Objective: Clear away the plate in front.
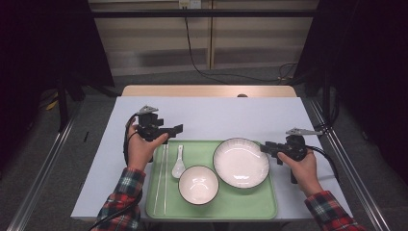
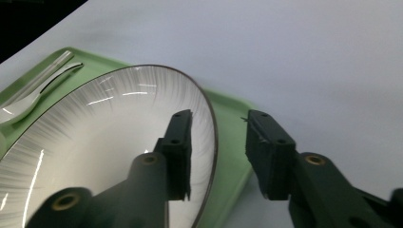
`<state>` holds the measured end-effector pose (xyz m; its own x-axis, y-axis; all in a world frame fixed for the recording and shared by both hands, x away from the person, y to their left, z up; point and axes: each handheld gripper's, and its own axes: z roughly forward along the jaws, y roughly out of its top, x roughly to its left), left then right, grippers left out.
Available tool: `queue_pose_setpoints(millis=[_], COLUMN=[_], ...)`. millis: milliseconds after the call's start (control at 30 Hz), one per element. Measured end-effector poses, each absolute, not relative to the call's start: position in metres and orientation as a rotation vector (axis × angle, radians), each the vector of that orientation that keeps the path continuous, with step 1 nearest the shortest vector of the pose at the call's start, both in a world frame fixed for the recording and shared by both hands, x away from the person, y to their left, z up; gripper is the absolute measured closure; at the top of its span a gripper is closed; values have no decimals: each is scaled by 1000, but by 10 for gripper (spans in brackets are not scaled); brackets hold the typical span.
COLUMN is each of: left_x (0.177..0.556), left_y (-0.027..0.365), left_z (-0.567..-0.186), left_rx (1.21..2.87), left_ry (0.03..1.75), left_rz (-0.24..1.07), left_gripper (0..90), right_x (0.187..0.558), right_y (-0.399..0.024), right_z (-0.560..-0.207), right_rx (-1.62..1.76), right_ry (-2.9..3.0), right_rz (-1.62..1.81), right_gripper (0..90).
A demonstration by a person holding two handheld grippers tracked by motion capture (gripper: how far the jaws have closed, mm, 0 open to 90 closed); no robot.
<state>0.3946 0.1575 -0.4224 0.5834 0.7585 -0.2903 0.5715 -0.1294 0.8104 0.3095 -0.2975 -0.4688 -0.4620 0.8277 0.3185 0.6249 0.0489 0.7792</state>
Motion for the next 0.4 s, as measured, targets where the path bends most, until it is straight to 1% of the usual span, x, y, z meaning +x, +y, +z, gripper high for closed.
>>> queue_pose_setpoints(millis=[67, 133, 167, 267, 333, 400], left_x=[394, 394, 394, 393, 393, 393], left_y=[157, 158, 158, 159, 160, 162], left_z=[-422, -422, -421, -420, -419, -419], left_rx=[1810, 1814, 1818, 1805, 1804, 1799], left_ry=[1089, 1088, 1087, 1088, 1096, 1093], left_rz=[232, 238, 238, 238, 245, 241], left_gripper=[75, 74, 75, 73, 72, 69], right_x=[308, 308, 306, 303, 301, 300], right_y=[-300, -303, -303, -309, -314, -319], right_z=[-466, -464, -463, -460, -457, -454], right_rx=[1431, 1354, 1317, 1276, 1269, 1266], right_ry=[2090, 2063, 2051, 2043, 2029, 2032], right_rz=[1421, 1476, 1520, 1551, 1549, 1544], right_gripper=[525, 365, 319, 235, 214, 175])
